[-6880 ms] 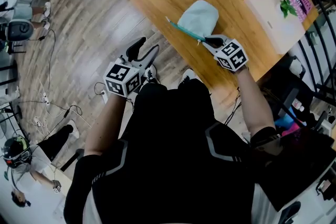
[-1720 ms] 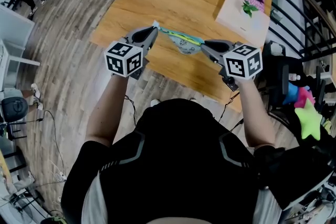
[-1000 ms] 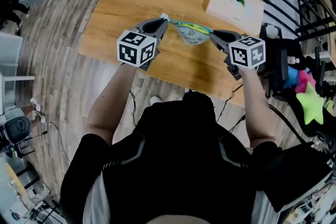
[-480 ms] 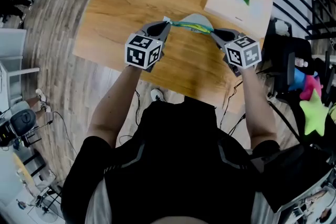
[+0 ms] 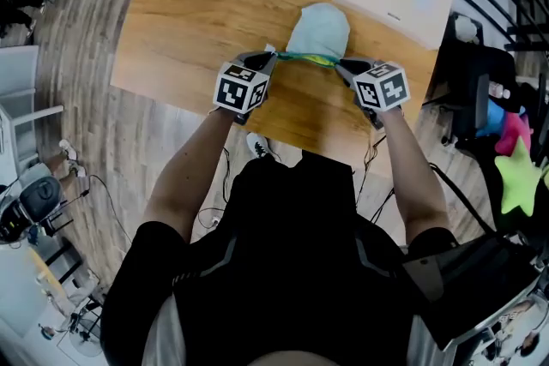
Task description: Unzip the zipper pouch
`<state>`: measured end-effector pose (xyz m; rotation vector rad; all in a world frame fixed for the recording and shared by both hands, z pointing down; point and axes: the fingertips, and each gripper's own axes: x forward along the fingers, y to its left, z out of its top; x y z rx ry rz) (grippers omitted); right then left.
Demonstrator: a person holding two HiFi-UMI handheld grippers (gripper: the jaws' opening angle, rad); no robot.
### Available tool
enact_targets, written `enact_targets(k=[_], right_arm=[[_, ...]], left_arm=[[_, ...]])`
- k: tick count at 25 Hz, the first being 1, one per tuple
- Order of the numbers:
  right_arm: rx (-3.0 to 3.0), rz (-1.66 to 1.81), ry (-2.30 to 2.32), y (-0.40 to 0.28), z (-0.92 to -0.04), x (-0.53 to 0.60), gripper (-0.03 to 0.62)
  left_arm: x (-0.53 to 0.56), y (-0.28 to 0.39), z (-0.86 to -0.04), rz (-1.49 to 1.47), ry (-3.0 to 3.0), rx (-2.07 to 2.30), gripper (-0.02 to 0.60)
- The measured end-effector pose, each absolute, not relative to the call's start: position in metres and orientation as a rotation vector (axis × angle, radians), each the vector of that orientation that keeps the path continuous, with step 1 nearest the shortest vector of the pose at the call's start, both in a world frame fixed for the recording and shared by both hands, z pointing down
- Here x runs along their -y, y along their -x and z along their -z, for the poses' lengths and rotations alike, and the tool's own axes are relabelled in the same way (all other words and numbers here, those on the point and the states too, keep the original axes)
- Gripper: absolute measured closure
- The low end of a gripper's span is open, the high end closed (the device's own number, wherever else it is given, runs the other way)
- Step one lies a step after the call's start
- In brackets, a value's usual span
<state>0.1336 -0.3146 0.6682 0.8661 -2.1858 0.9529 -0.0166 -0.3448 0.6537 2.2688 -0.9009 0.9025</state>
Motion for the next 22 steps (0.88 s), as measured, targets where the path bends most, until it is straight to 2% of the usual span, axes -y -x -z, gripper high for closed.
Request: enact_targets(k=[9, 17, 22], right_arm=[[2.129, -1.030, -0.846, -0.127, -0.703, 0.299, 0.540], [2.125, -0.904, -0.868, -0.123, -0.707, 0.298, 0.532], [2.081, -0.869, -0.913, -0.127, -0.706, 0.292, 0.502]], left_arm=[[0.330, 0.021, -0.689, -1.014, -2.217, 0.881, 0.549], [0.328, 0.030, -0.698, -1.047, -2.193, 0.906, 0.548], [0.321, 0.039, -0.684, -0.979, -2.193, 0.916, 0.546]])
